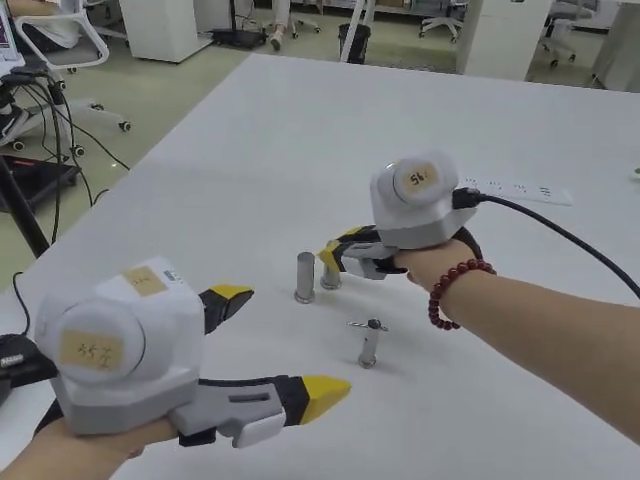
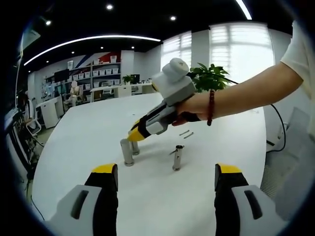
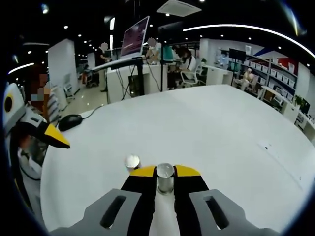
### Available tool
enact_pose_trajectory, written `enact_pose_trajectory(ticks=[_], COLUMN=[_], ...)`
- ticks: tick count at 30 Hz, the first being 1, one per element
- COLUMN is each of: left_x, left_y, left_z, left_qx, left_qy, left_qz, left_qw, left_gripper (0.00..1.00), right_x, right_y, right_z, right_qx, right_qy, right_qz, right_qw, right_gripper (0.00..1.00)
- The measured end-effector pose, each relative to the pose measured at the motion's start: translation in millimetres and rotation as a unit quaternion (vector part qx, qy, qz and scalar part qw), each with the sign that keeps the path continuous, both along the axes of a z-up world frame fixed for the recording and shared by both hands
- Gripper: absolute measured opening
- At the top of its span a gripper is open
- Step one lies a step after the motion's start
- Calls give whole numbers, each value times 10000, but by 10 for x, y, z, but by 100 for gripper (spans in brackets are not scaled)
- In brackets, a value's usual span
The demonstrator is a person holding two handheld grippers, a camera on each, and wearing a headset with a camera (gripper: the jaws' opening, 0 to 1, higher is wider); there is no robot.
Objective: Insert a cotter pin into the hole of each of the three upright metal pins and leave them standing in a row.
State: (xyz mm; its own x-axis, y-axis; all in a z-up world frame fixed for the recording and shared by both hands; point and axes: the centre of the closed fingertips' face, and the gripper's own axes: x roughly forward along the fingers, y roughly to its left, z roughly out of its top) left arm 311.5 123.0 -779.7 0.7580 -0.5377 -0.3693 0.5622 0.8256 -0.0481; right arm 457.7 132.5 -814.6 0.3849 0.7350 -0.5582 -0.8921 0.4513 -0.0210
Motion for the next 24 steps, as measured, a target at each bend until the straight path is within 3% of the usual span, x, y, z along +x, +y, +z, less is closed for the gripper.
enact_pose_trajectory(ticks=[4,13,24], left_x=[9,8,-53], left_y=[-3,-51,-155], left_z=[13,30,66], left_qx=[-1,-79,-86], left_qy=[2,20,44], left_qz=[2,11,-76], left_qw=[10000,10000,9999], left_gripper=[81,82,82], right_x=[72,4,-222], right_y=[-101,-395,-790], right_z=[-4,65,108], right_qx=[-21,-85,-179], right_qy=[23,30,47], right_qz=[-128,-324,-491], right_qw=[9999,9994,9986], right_gripper=[13,13,13])
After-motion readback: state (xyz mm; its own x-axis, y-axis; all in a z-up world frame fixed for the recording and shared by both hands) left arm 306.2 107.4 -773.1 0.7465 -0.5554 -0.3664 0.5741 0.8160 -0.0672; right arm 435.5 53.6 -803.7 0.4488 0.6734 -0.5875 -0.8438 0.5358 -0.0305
